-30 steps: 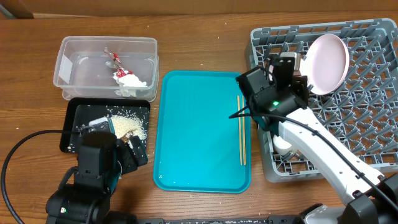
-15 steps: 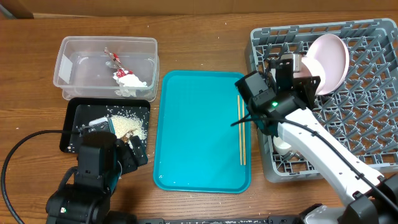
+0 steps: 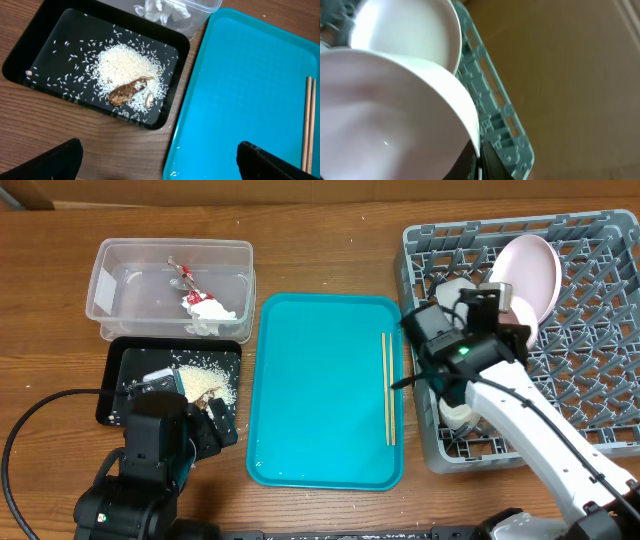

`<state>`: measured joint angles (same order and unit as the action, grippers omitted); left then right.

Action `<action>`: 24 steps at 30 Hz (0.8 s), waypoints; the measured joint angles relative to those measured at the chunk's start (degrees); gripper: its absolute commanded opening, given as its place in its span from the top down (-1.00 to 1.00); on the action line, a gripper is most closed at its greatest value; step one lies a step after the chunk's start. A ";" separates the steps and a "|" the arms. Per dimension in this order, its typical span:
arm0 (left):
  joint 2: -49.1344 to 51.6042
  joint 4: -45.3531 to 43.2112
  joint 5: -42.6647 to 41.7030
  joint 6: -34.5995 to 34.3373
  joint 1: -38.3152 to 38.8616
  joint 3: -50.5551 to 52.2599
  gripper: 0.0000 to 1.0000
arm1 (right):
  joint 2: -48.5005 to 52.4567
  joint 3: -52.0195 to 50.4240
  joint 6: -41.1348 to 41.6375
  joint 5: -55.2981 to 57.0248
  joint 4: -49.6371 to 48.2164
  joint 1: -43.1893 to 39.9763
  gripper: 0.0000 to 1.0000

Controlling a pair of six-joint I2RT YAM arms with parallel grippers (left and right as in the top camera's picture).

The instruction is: Sort waste into correct bins and load items into the dishwasher

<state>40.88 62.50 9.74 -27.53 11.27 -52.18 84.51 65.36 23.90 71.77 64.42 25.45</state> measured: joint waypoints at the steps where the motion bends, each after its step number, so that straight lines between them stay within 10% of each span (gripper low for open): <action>1: 0.00 0.00 0.00 0.00 0.00 0.00 -1.00 | 0.31 -0.76 0.09 -1.11 -0.37 -1.73 0.92; 24: 0.00 0.00 0.00 0.00 0.00 0.00 -1.00 | 2.78 -3.82 -3.76 -4.46 -6.75 -5.88 0.92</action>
<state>40.88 62.50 9.74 -27.53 11.27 -52.18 87.29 61.54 20.14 67.31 57.67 19.57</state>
